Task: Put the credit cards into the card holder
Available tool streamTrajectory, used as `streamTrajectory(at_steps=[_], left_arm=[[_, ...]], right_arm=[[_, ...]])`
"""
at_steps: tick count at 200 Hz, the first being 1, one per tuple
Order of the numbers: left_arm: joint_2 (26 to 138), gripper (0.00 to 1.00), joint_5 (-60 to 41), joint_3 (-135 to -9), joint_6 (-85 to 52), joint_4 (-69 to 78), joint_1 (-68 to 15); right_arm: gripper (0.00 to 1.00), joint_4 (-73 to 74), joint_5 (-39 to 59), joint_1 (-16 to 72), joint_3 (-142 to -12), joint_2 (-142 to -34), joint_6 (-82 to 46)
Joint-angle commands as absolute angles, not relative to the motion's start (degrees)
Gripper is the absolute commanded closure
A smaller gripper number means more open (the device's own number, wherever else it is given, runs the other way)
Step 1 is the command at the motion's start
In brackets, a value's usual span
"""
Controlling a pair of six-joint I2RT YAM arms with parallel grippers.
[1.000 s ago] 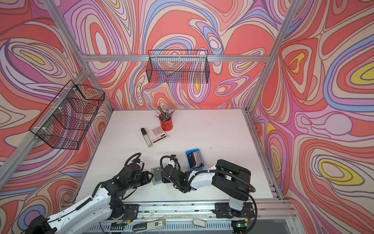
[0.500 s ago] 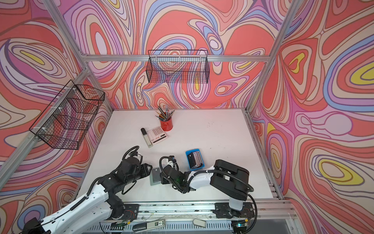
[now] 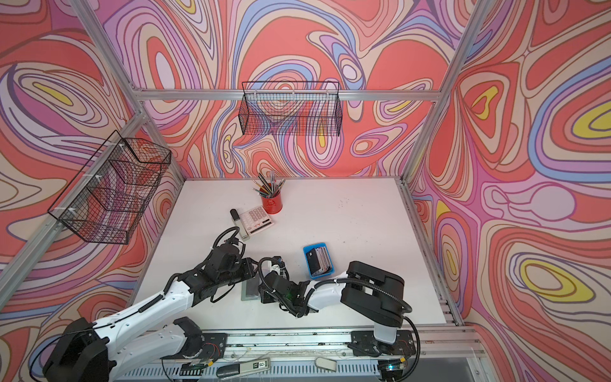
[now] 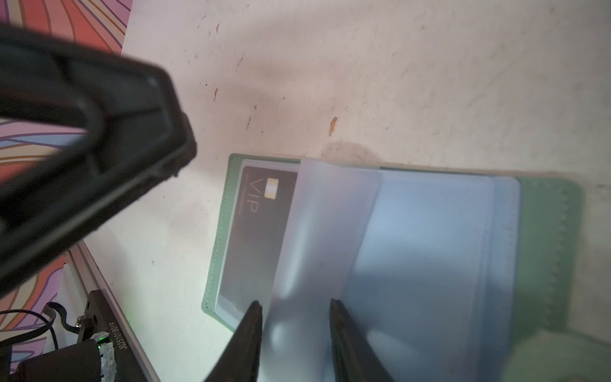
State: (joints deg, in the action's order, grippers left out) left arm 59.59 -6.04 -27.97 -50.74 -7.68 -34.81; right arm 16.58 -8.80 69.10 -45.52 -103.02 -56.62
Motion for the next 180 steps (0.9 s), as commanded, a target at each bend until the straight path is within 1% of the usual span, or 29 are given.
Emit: streamTrajectory(at_steps=[1, 38, 73, 122, 148, 180], left_arm=[[60.6, 0.65, -7.2, -27.4, -53.2, -2.3, -34.6], [64.0, 0.66, -8.1, -25.5, -55.6, 2.7, -34.6], [68.6, 0.69, -9.4, -24.2, -57.3, 6.7, -34.6], [74.7, 0.69, -10.2, -21.7, -59.4, 11.0, -34.6], [76.5, 0.68, -9.7, -19.6, -60.3, 13.7, -34.6], [76.7, 0.71, -10.1, -19.1, -59.7, 13.6, -34.6]], right_arm=[[0.64, 16.5, -8.1, 69.5, -46.5, -104.1, -56.6], [0.65, 16.8, -8.1, 69.5, -46.8, -104.7, -56.6], [0.66, 17.2, -7.9, 69.6, -46.8, -104.9, -56.7], [0.67, 17.1, -8.1, 69.6, -46.7, -104.7, -56.7], [0.67, 16.9, -8.3, 69.5, -46.9, -104.7, -56.7], [0.67, 16.7, -8.3, 69.6, -46.8, -104.1, -56.6]])
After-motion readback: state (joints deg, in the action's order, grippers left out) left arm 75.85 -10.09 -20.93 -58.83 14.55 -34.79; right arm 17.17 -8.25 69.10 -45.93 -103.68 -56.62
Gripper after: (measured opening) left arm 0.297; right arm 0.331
